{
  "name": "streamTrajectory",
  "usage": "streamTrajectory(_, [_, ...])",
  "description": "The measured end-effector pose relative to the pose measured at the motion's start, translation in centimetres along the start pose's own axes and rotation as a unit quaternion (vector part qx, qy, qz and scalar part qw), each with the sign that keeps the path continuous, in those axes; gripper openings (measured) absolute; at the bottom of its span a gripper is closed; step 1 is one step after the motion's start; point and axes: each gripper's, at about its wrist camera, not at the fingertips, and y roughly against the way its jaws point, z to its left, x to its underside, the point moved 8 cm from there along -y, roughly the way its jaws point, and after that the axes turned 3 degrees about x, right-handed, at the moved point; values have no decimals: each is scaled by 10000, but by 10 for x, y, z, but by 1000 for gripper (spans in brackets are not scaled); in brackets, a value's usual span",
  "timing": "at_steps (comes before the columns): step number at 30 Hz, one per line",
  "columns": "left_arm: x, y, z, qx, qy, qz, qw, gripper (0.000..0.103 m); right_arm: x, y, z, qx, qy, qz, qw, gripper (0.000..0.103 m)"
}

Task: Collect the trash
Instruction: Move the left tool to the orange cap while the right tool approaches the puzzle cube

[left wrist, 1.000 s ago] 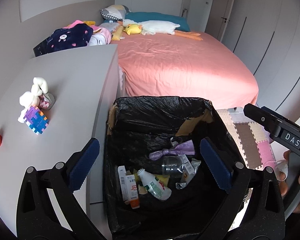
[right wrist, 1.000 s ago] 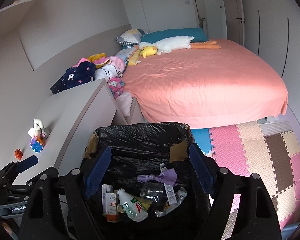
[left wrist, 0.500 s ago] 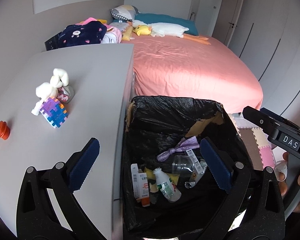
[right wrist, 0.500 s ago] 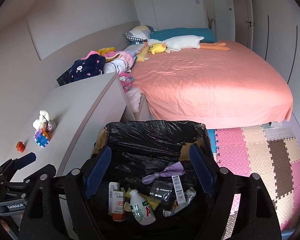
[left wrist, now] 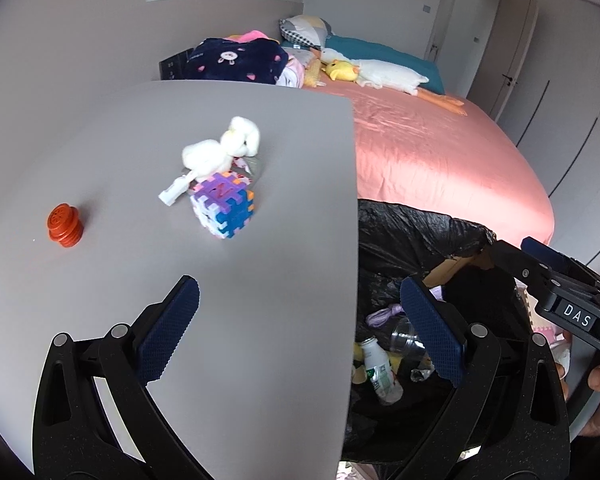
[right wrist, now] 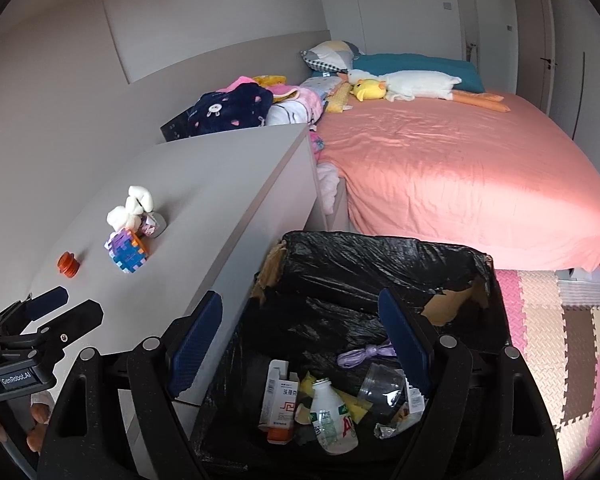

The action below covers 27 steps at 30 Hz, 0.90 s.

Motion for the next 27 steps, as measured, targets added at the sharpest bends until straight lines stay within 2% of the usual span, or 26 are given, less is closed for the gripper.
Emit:
streamTrajectory(14, [8,12,75,-340,440,-75,9984,97,5,-25,65,-432,416,212,9980,81])
streamTrajectory(27, [12,11,138,-545,995,-87,9935,97,0,-49,125,-767,832,354,9929,81])
